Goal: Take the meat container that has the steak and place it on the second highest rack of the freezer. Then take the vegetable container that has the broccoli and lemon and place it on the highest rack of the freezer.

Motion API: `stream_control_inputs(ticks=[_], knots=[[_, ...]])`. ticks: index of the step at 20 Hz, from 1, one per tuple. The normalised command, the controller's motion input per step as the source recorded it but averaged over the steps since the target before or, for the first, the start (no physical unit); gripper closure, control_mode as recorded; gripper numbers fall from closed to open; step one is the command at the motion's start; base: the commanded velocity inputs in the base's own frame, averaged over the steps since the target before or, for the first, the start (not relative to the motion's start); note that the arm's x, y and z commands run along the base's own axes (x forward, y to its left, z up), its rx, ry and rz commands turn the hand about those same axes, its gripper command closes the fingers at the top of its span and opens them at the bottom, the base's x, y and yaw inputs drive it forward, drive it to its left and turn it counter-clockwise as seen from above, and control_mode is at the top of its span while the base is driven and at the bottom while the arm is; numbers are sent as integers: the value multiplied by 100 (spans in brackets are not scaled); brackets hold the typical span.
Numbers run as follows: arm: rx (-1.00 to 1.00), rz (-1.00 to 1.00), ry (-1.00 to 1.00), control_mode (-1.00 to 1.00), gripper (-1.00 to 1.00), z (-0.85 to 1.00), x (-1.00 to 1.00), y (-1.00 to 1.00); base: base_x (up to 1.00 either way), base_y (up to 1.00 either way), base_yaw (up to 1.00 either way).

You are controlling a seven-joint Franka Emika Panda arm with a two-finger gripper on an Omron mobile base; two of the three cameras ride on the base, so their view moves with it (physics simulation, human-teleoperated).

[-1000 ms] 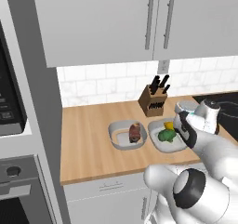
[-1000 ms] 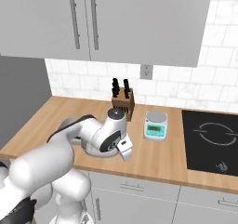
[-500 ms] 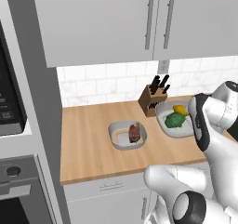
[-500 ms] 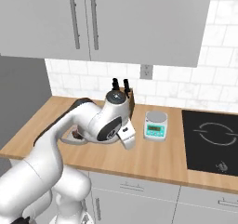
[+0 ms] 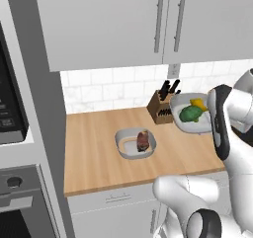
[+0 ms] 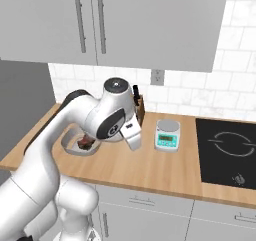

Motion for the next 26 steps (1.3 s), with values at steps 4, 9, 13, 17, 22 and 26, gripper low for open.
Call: stream_control_inputs(ticks=[4, 9, 13, 17, 22, 26], knots=[[0, -2, 1, 100, 100, 24, -24, 9, -21, 8, 0], [0, 0, 0, 100, 100, 0, 0, 0, -98, 48, 0], [0, 0, 0, 100, 100, 0, 0, 0, -100, 86, 7], [0, 0, 0, 100, 100, 0, 0, 0, -87, 96, 11], [0, 0, 0, 100, 100, 0, 0, 0, -62, 100, 13], [0, 0, 0, 100, 100, 0, 0, 0, -63, 100, 17]])
